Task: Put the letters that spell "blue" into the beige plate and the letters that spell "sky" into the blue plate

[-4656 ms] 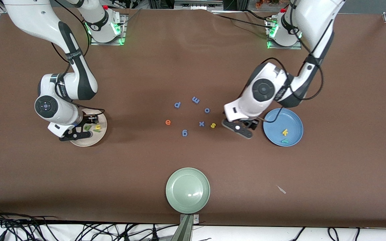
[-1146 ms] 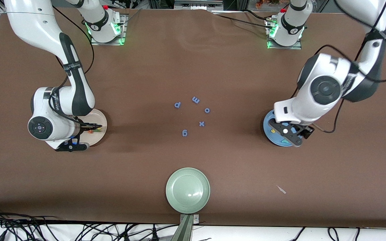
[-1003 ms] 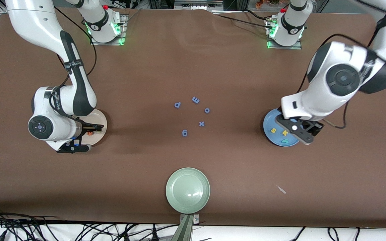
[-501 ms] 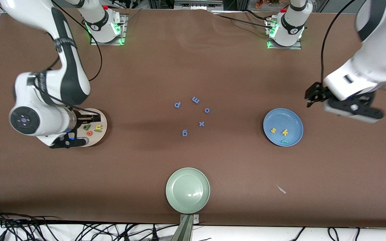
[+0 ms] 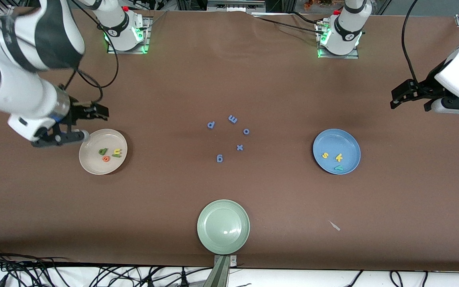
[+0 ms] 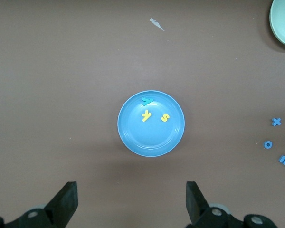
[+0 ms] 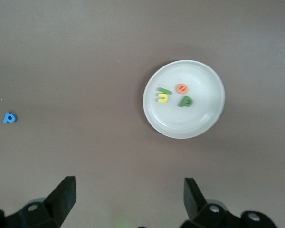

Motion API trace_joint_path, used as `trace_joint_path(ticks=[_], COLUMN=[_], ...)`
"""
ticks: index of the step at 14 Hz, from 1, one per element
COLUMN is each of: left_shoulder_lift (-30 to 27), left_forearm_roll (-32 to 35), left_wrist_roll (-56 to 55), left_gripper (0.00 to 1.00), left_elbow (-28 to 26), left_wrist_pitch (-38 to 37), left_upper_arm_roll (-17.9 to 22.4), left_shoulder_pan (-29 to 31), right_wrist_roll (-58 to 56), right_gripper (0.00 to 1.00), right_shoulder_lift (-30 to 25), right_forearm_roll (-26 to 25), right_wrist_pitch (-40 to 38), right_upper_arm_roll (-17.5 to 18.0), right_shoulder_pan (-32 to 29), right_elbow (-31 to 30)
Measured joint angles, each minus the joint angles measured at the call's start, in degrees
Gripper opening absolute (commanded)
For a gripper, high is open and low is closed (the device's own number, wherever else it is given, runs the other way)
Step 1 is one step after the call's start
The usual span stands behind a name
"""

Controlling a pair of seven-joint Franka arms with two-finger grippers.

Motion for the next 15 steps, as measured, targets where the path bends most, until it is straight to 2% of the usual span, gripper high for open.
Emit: trace_joint_path(ticks=[2, 4, 9, 15], left_shoulder_lift=[0.0, 0.0, 0.0, 0.1], left_forearm_roll=[0.1, 0.1, 0.1, 1.1], left_wrist_roll=[-0.3, -0.3, -0.5, -0.7], left_gripper=[1.0, 1.0, 1.0, 1.0], left_elbow=[-0.3, -0.4, -0.3, -0.3], left_wrist_pitch=[0.4, 0.3, -0.1, 0.0], left_upper_arm_roll=[-0.5, -0.4, -2.4, -2.7], left_shoulder_pan=[0.1, 1.3, 1.9, 1.9], right_wrist_roll=[-0.1, -0.4, -0.5, -0.5], right_gripper=[1.0, 1.0, 1.0, 1.0], right_shoulder_lift=[-6.1, -9.2, -9.8, -9.5], right_forearm_roll=[-0.6, -0.7, -0.7, 0.7], right_wrist_pitch=[0.0, -0.7, -0.8, 0.3], right_upper_arm_roll=[0.6, 0.6, 0.5, -1.9], right_shoulder_pan=[-2.7, -5.4, -8.5, -9.0], right_elbow=[-3.7, -5.2, -5.3, -5.3])
